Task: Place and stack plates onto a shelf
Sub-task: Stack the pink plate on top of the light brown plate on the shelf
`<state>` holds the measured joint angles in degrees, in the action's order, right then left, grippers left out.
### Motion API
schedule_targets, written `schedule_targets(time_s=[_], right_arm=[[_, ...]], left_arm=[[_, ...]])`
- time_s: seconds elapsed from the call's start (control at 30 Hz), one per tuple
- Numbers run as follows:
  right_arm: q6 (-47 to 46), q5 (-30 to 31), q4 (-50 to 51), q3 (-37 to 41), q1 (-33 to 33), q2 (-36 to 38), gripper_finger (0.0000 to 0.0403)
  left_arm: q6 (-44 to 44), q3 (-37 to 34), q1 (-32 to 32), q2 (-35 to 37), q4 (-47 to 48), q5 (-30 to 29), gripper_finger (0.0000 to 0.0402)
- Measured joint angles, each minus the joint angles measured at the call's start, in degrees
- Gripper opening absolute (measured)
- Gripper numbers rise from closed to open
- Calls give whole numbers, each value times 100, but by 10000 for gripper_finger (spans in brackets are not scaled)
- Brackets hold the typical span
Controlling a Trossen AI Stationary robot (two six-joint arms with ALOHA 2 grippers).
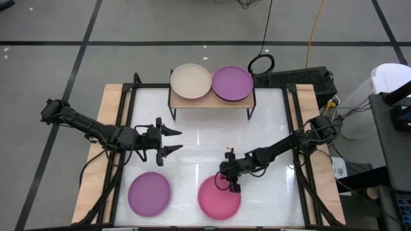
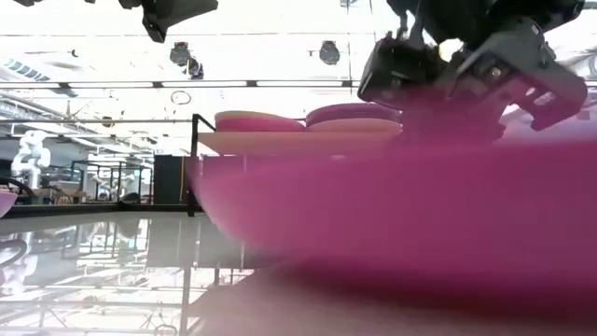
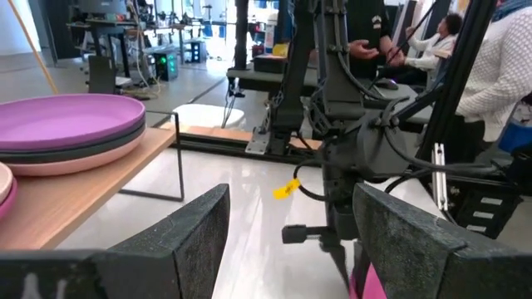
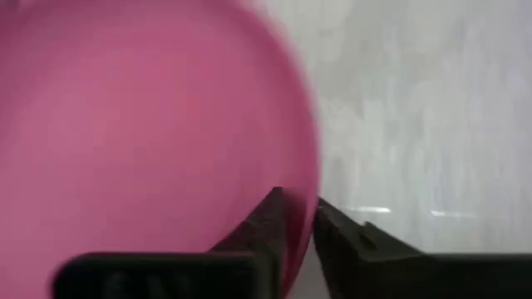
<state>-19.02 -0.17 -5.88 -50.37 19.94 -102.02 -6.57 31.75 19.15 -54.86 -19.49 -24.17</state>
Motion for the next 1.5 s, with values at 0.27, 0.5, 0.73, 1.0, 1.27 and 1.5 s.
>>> schedule_targets(time_s=[0.27, 0.5, 0.73, 1.0, 1.27, 1.5], right_arm=[[250, 623, -315, 9, -78, 265, 3], [479, 1223, -490, 13, -524, 1148, 1], [686, 1412, -852, 11, -1236, 1895, 1], [897, 1371, -1583, 7, -2138, 2279, 0], [759, 1335, -2803, -16, -3176, 2284, 0], [559, 869, -2686, -706, -3986, 2142, 0]], left_arm=[[61, 0, 5, 55, -15, 1, 259], [181, 0, 5, 68, -195, -1, 259], [170, -2, 13, 270, -179, 1, 259], [442, 0, 61, 687, -164, 1, 259], [608, 0, 60, 777, -164, 1, 259], [667, -2, 60, 777, -171, 12, 259]])
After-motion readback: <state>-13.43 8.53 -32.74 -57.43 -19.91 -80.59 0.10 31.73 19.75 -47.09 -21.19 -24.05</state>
